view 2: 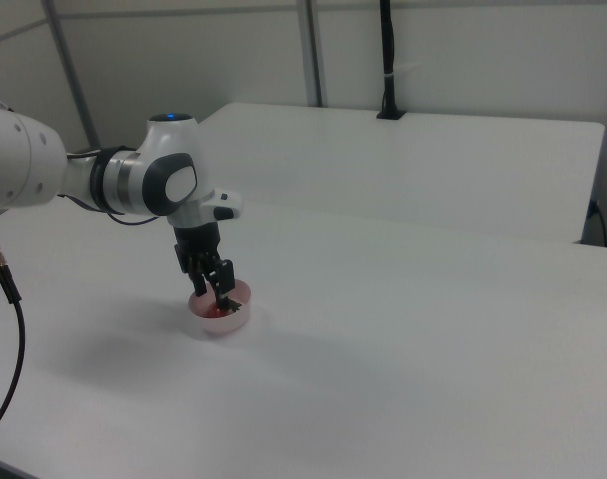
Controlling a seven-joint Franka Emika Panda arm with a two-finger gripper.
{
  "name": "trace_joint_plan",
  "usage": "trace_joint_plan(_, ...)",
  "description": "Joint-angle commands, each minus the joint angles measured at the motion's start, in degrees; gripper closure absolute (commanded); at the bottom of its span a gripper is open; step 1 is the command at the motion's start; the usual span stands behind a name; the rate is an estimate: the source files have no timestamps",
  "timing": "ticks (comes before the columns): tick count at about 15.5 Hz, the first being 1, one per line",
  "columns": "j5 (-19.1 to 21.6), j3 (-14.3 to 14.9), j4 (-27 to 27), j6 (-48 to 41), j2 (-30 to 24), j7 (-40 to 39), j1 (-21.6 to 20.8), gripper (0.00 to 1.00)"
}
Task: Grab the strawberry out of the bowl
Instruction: 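Close the gripper on the red strawberry inside the bowl, then lift the strawberry out of the bowl and carry it beside the bowl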
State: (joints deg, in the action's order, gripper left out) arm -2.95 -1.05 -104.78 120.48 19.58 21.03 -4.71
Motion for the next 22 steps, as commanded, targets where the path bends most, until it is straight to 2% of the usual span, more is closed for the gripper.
trace_joint_plan(1,-2.14,0.18,-1.48,1.51,1.34,0.86,-0.12,0.29)
trace_joint_plan(3,-3.2,0.09,-1.91,2.04,2.04,0.94,-0.12,0.3)
trace_joint_plan(4,-3.11,0.18,-1.83,3.69,2.13,1.03,-0.12,0.34)
trace_joint_plan(8,-2.59,0.09,-1.74,4.77,1.69,0.94,0.4,0.66)
trace_joint_plan(10,-2.41,0.09,-1.65,4.59,1.25,0.68,0.58,0.73)
trace_joint_plan(15,-2.32,0.09,-1.3,0.04,-3.31,-1.5,1.8,0.74)
trace_joint_plan(18,-1.54,0.09,-1.04,-6.64,-7.0,-11.23,6.1,0.74)
trace_joint_plan(22,-1.18,0.88,0.63,-8.68,-6.84,-27.15,12.95,0.74)
